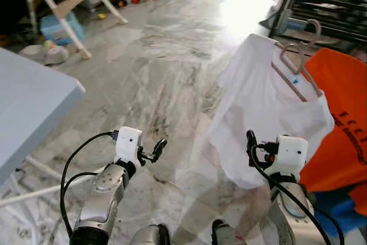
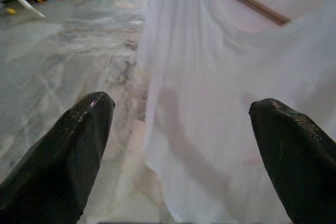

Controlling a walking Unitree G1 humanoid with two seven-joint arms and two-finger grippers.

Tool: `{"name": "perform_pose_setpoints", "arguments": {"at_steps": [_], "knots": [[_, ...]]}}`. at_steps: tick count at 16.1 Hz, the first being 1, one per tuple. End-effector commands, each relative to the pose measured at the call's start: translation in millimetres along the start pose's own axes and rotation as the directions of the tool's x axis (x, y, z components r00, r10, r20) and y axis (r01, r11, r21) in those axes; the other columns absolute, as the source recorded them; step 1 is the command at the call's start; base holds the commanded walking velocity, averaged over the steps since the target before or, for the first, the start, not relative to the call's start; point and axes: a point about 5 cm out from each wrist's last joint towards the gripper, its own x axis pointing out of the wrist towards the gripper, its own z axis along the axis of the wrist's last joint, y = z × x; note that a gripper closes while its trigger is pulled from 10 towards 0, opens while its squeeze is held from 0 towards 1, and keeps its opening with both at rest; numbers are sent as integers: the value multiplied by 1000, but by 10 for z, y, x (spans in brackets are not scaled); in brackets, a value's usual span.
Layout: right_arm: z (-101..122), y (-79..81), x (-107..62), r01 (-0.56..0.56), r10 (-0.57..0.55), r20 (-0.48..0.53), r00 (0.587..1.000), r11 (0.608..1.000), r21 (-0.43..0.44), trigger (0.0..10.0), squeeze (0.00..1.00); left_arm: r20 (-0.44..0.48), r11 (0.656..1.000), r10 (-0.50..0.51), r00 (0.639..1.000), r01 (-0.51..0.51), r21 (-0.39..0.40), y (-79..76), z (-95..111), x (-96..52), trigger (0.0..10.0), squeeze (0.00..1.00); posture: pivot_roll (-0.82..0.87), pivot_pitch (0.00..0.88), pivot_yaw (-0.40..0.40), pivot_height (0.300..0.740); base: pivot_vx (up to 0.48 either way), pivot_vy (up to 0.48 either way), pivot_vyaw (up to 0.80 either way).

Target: Hang hanger

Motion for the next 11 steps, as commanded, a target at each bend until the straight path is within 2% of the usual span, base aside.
{"name": "perform_pose_setpoints", "arguments": {"at_steps": [1,5,6,11], "knots": [[-19,37,-15,-11,11,-10,1000,1000,10,10000,0,-34,1000,15,999,-15,-1,43,-81,-46,10000,0,-165,225,94,740,0,480,-800],[-14,37,-14,-12,12,-8,1000,1000,10,10000,0,-36,1000,11,999,-11,2,31,-96,-47,10000,0,-167,226,94,740,0,341,-720],[-13,35,-18,-11,11,-6,1000,1000,10,10000,0,-37,1000,11,999,-11,1,27,-99,-47,10000,0,-167,226,92,740,0,311,0],[44,37,-52,-41,41,8,999,998,-47,10000,0,-17,1000,-4,1000,4,-3,-20,-117,-39,10000,0,-190,234,67,740,0,0,0]]}}
